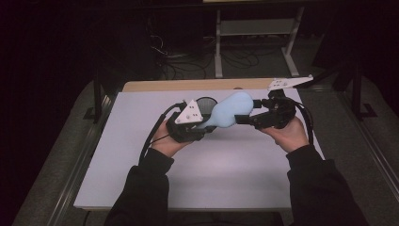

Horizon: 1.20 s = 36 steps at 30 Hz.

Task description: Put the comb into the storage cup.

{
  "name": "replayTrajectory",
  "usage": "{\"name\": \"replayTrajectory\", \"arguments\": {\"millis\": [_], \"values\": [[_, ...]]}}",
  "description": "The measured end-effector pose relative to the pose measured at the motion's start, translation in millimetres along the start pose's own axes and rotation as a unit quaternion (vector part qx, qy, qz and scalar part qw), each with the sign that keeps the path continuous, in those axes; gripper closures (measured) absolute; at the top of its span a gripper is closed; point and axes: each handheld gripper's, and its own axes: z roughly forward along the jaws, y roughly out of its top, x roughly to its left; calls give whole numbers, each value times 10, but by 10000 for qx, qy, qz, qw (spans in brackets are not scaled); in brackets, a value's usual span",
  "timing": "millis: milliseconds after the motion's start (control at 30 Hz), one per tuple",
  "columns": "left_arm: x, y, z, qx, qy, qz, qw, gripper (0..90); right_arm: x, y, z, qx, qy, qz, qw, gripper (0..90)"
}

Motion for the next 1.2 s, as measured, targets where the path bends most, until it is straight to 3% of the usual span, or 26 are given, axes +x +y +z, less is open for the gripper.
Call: {"name": "replayTrajectory", "arguments": {"millis": [300,367,767,1200], "values": [[-13,10,19,-83,70,7,9999,700,-3,45,28,-55,87,129,9999,211],[-10,7,14,-107,81,-2,9999,700,-17,49,20,-105,94,177,9997,265],[-6,-8,57,-12,162,15,9999,702,-74,84,30,-131,313,463,9984,376],[3,-56,127,112,-5,-106,9999,709,-11,167,42,-77,558,471,9973,504]]}}
